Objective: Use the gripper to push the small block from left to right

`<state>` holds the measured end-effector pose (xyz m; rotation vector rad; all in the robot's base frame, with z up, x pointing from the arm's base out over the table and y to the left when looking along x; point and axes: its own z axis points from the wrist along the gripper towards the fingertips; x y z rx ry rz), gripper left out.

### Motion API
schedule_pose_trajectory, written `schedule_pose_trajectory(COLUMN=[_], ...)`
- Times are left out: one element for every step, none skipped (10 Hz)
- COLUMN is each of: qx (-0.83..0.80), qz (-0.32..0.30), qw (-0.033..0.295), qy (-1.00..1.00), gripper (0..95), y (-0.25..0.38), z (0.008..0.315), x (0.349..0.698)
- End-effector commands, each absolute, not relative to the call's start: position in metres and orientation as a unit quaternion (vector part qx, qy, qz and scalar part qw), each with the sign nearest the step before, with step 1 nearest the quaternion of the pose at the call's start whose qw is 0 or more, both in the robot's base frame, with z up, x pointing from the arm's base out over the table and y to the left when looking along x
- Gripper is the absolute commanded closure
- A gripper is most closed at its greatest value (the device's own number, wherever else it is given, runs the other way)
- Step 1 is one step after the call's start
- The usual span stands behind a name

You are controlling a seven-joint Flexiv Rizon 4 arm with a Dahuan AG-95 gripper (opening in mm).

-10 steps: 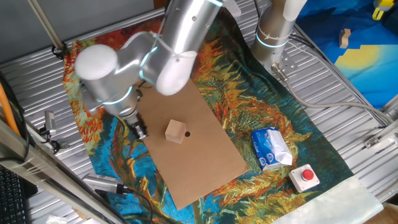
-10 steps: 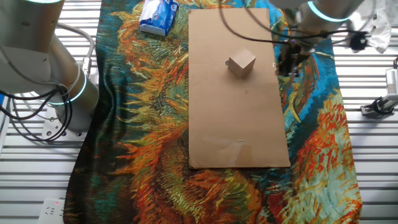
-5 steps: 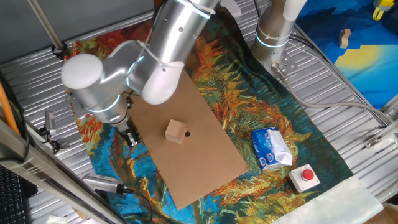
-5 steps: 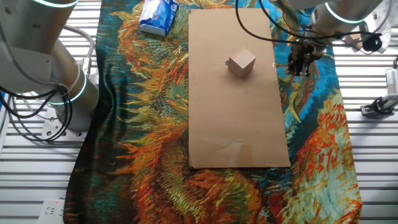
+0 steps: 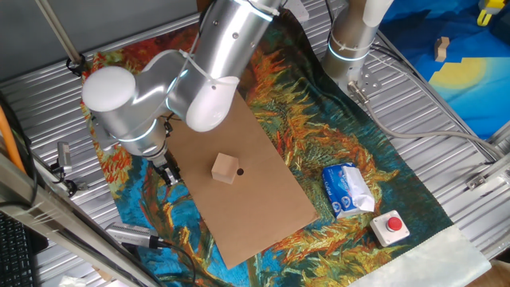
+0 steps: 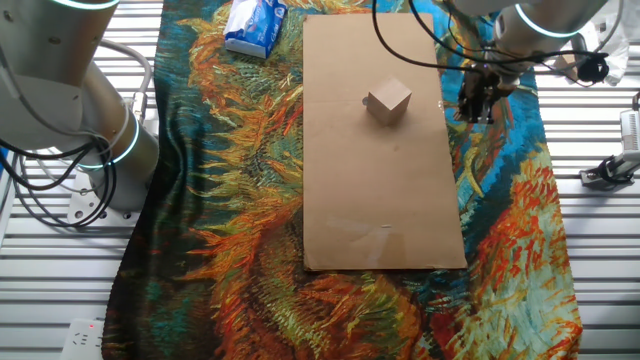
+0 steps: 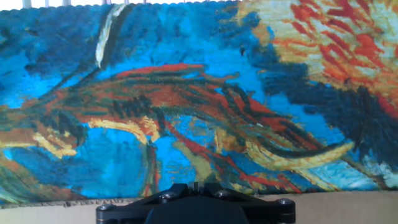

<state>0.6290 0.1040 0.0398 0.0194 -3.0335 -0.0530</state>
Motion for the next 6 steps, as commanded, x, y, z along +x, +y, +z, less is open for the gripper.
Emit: schedule_pose_trajectory(qx=[0.015, 0.014, 0.015, 0.017, 0.017, 0.015], qz=[0.004, 0.004, 0.003, 0.003, 0.002, 0.002], qw=[0.054, 0.054, 0.055, 0.056, 0.056, 0.056], qy=[-0.998, -0.998, -0.998, -0.998, -0.998, -0.998], gripper=[95.0, 95.0, 95.0, 95.0, 95.0, 95.0], y=[0.1001, 0.0988, 0.0983, 0.098, 0.0981, 0.0989], z=[0.0422, 0.0433, 0.0437, 0.044, 0.044, 0.0435], x=[0.6267, 0.6259, 0.6253, 0.624, 0.6227, 0.6203])
